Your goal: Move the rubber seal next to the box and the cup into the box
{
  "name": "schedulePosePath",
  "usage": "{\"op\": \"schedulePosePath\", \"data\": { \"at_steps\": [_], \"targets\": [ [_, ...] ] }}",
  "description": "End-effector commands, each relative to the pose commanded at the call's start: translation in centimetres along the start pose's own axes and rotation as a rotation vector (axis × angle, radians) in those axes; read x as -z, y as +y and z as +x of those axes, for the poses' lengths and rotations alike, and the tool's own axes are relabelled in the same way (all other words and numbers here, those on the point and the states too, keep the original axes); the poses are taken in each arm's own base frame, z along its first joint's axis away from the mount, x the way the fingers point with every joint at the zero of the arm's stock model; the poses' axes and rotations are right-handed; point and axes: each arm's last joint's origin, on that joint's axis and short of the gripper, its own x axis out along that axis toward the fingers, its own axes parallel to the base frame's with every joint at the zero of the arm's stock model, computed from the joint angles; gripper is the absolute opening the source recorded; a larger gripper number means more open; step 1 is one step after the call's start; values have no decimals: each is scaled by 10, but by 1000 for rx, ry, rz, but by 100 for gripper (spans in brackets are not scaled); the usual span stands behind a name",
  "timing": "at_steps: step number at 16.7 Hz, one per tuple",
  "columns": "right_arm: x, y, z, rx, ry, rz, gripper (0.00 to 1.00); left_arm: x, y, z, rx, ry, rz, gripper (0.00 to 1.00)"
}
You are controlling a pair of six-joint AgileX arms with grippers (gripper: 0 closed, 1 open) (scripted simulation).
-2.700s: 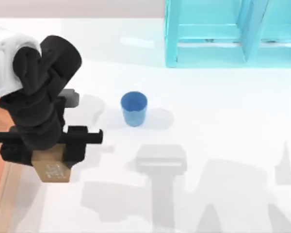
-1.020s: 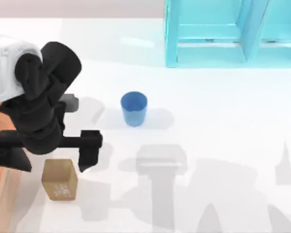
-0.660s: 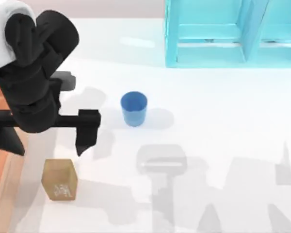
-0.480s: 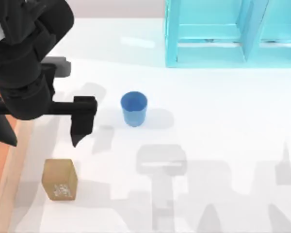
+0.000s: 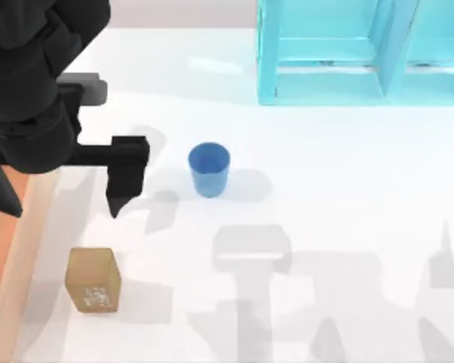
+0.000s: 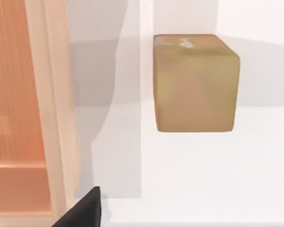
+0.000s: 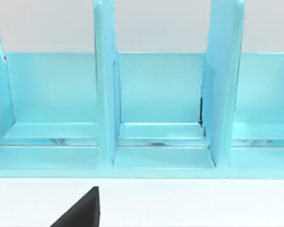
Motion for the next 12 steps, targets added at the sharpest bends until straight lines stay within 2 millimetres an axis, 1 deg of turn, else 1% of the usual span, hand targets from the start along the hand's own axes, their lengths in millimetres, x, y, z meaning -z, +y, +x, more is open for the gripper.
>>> {"op": "schedulePosePath", "data": {
  "at_steps": [2,4,6,9,12],
  "targets": [
    [0,0,0,0,0,0,100,-10,-7,0,-5,13,1,100],
    [0,0,0,0,0,0,100,-27,-19,0,-13,32,0,100],
    [0,0,0,0,0,0,100,-50,-36,0,-19,45,-2,100],
    [0,0,0,0,0,0,100,-89,-66,3,-20,43,-6,100],
    [0,0,0,0,0,0,100,-122,-98,14,-16,29,-7,100]
  ]
}}
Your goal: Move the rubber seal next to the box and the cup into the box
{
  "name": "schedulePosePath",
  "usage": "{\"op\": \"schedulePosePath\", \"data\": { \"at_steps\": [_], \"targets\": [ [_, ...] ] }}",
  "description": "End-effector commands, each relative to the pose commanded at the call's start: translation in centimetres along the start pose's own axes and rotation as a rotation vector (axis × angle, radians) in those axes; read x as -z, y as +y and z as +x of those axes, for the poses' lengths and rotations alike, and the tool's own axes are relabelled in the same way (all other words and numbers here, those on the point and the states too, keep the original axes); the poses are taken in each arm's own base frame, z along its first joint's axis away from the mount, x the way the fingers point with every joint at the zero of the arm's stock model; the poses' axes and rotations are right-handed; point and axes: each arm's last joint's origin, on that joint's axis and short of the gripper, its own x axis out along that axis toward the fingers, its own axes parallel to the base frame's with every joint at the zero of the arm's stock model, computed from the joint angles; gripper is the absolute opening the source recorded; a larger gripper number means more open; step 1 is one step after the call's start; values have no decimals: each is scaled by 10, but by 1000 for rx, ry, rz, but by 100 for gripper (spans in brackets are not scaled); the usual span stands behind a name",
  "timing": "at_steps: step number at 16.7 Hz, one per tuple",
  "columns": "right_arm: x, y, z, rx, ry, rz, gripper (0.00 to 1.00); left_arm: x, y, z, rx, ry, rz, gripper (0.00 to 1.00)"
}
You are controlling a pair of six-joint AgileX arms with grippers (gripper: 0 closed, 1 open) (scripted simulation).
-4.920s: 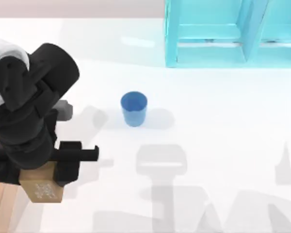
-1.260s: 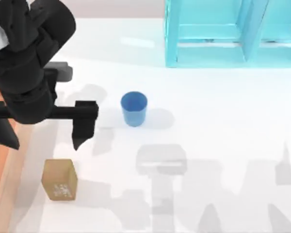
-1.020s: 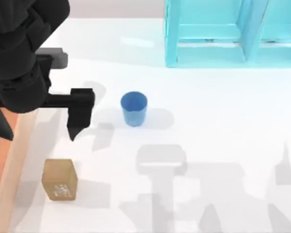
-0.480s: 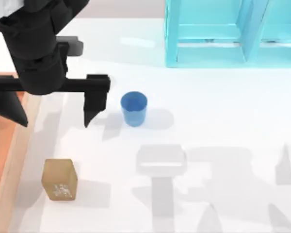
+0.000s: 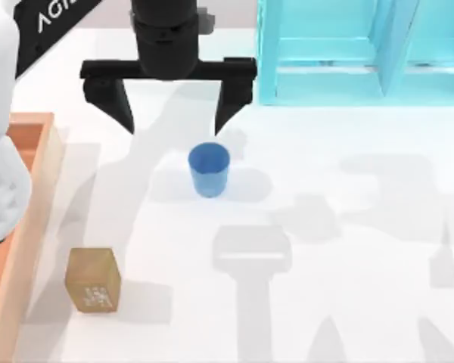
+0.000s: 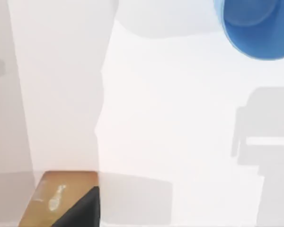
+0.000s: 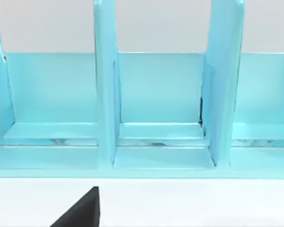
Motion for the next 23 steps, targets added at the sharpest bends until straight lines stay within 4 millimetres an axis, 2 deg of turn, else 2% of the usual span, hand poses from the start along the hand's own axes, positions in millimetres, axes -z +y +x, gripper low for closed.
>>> {"op": "schedulePosePath", "data": {
  "at_steps": [4,8,18,23],
  "targets": [
    [0,0,0,0,0,0,100,-28,-34,25,10,-21,1,100],
    [0,0,0,0,0,0,100,-39,-53,50,20,-33,1,100],
    [0,0,0,0,0,0,100,-44,-57,61,23,-37,0,100],
    [0,0,0,0,0,0,100,-49,-61,91,20,-32,2,100]
  ]
}}
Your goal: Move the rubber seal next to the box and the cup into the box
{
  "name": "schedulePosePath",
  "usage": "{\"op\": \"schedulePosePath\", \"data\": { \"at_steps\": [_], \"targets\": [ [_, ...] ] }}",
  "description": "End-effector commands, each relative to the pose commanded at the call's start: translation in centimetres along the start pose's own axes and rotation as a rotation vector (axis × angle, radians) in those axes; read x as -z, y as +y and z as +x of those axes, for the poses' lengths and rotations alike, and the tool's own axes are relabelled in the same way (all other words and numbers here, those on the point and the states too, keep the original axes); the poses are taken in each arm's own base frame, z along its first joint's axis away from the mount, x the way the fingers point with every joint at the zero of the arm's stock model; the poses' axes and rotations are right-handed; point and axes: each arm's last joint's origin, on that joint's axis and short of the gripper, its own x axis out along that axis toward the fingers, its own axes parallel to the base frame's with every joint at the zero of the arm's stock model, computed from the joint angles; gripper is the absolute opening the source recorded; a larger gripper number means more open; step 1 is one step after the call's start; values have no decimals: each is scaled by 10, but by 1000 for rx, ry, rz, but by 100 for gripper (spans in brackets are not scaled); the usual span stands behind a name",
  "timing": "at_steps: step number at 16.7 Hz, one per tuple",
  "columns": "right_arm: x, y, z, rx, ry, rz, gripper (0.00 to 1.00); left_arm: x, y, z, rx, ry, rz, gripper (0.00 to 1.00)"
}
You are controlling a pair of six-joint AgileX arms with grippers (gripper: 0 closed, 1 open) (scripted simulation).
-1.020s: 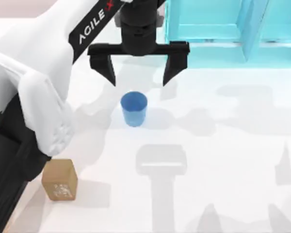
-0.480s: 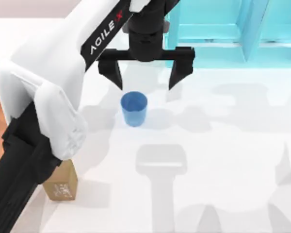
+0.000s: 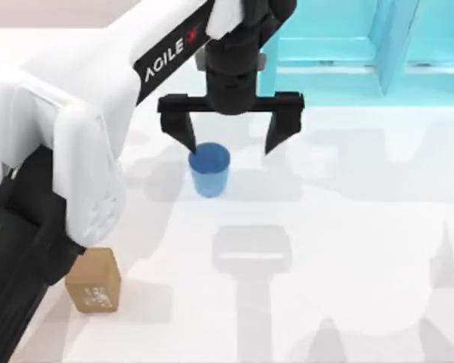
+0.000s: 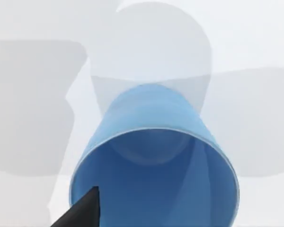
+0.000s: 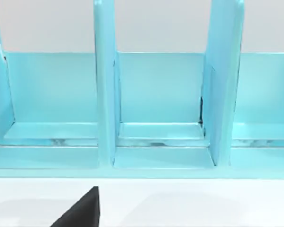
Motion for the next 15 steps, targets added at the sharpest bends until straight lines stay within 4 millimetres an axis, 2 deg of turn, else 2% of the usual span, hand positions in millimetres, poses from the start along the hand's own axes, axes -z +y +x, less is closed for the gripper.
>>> {"op": "schedulePosePath", "data": {
  "at_steps": [5,11,15],
  "targets": [
    [0,0,0,0,0,0,100,4,1,36,-1,2,0,100],
    [0,0,0,0,0,0,100,5,1,43,1,-2,0,100],
    [0,0,0,0,0,0,100,5,1,43,1,-2,0,70]
  ]
}}
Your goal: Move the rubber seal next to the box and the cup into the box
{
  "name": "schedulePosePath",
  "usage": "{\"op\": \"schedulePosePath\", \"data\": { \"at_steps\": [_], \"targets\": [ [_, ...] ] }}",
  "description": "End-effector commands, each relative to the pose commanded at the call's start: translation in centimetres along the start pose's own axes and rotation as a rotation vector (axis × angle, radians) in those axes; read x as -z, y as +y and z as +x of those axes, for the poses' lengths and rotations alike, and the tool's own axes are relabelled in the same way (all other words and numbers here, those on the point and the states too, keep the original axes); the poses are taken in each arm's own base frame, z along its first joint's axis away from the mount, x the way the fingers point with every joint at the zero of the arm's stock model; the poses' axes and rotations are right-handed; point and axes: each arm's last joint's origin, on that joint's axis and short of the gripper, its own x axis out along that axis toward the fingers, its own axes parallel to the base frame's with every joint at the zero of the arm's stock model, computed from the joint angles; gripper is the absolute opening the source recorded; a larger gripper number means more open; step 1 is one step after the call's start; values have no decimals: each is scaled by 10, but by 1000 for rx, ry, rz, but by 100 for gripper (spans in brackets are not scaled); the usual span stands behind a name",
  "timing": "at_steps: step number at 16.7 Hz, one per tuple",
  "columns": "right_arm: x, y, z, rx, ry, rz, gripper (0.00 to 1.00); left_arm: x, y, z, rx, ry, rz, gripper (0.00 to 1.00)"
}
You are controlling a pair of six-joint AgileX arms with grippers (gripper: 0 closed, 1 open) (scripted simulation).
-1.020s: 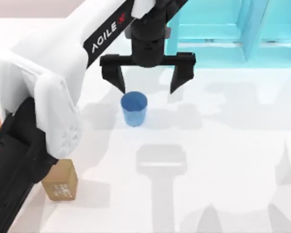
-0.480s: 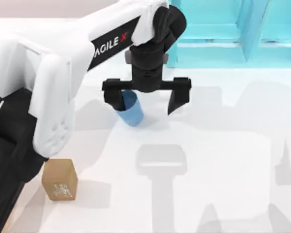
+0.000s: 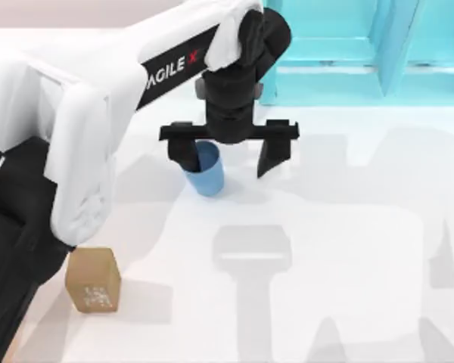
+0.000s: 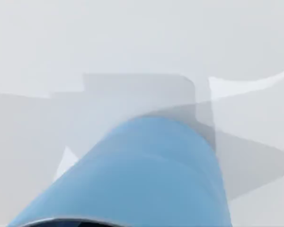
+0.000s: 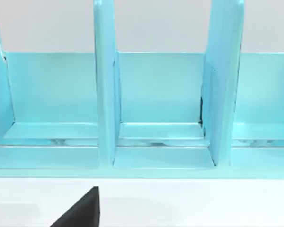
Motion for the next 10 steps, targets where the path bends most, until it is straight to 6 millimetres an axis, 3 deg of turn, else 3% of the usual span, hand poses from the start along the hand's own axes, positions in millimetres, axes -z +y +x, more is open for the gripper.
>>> {"op": "schedulePosePath", "data": {
  "at_steps": [9,10],
  "targets": [
    [0,0,0,0,0,0,100,0,0,0,0,0,0,2],
    [0,0,0,0,0,0,100,0,0,0,0,0,0,0]
  ]
}}
